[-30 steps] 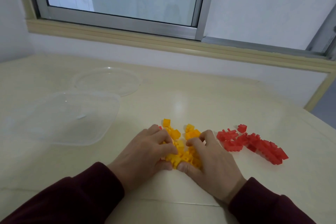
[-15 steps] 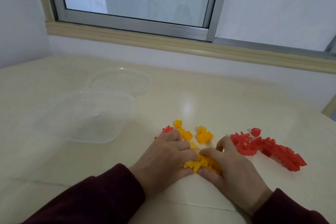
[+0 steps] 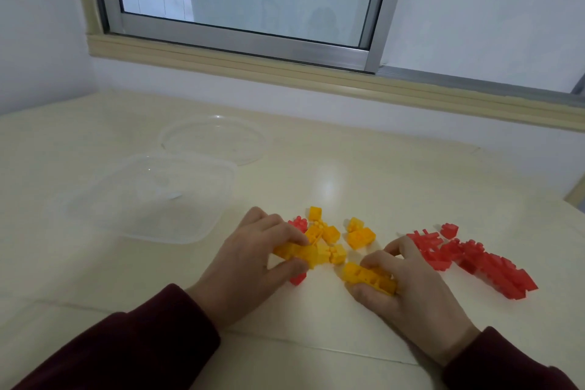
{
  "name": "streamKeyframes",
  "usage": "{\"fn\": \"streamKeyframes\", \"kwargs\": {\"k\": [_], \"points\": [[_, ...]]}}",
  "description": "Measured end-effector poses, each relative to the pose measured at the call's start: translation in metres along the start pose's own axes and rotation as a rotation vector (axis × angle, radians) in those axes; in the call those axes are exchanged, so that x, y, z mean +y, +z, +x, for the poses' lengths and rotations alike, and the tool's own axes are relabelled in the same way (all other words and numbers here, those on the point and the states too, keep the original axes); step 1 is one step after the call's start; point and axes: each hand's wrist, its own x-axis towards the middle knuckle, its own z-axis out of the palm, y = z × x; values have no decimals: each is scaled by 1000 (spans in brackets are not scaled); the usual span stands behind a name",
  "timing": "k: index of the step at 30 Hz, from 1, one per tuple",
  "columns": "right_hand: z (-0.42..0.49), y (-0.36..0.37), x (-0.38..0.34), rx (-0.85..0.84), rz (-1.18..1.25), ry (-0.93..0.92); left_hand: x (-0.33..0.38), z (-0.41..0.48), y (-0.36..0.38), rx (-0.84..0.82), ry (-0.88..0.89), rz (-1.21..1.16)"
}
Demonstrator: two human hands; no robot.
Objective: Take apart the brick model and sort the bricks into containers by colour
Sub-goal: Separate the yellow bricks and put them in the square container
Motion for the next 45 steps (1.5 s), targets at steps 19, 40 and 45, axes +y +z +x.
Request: {"fn": "streamKeyframes", "kwargs": {"k": [19, 40, 45], "points": [[92, 24, -87, -49, 110, -118, -38, -19, -37, -61, -133, 172], [161, 81, -106, -350, -243, -264, -53, -16, -25, -100, -133, 268], [161, 71, -106, -312, -240, -207, -52, -16, -26, -132, -157, 260]]}}
